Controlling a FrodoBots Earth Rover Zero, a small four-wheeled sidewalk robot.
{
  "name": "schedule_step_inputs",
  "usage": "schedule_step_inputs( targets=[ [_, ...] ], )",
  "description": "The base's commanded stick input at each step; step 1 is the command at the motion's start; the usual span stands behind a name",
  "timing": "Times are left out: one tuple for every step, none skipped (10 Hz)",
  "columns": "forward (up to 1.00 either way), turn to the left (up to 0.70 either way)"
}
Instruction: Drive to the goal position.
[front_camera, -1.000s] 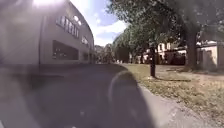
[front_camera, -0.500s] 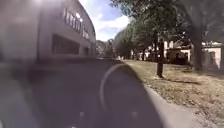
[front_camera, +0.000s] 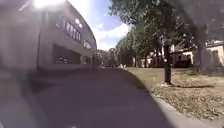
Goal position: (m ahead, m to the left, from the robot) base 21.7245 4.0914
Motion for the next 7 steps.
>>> schedule_step_inputs(
  targets=[
    [0.85,0.00],
    [0.85,0.00],
    [0.85,0.00],
    [0.85,0.00],
    [0.85,0.00],
    [0.85,0.00],
    [0.85,0.00]
  ],
)
